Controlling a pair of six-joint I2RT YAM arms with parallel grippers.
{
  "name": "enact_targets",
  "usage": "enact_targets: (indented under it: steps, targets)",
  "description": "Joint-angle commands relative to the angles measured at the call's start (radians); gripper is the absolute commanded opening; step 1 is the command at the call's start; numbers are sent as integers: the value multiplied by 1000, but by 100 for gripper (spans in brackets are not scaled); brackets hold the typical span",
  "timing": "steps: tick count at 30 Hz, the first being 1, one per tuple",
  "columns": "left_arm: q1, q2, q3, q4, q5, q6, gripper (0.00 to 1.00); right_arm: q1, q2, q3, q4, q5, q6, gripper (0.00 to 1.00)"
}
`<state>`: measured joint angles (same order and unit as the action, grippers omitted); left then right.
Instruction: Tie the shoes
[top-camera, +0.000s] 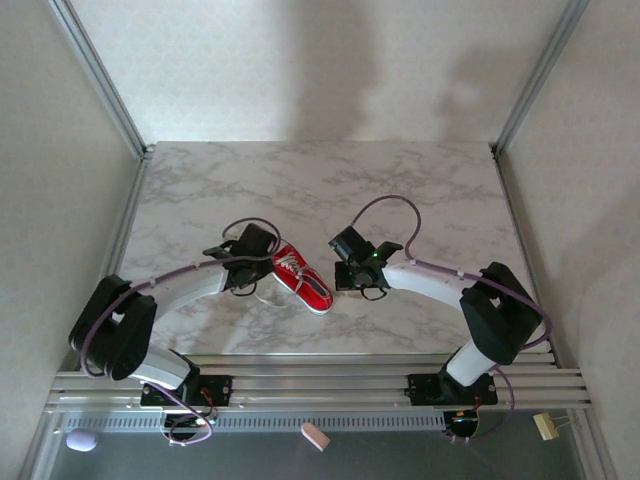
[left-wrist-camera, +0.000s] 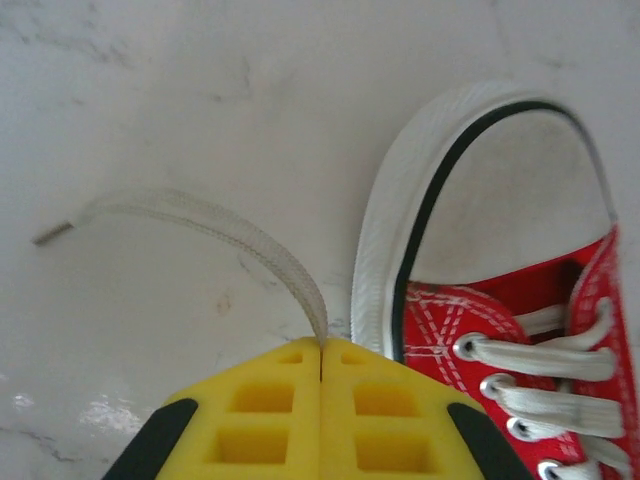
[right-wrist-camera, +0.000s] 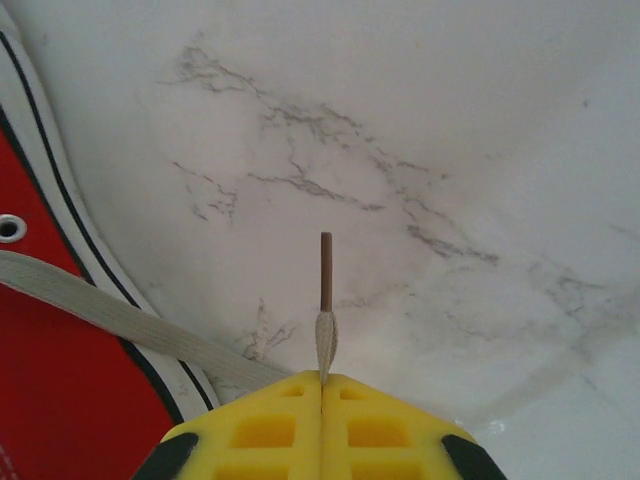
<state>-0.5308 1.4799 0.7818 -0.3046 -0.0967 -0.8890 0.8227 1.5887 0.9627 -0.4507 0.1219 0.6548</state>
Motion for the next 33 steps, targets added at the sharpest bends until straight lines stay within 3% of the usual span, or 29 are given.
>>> enact_targets:
  steps: [1,26,33]
  targets:
    - [-14,34,-23,-17,-18,-55,0,9,-3,-30,50,2,105,0]
    - [-78,241,188,63,13,-45,0,19,-74,-125,95,56,189,0]
    - [-80,319,279,48,24,-25,0,21,-133,-112,35,131,172,0]
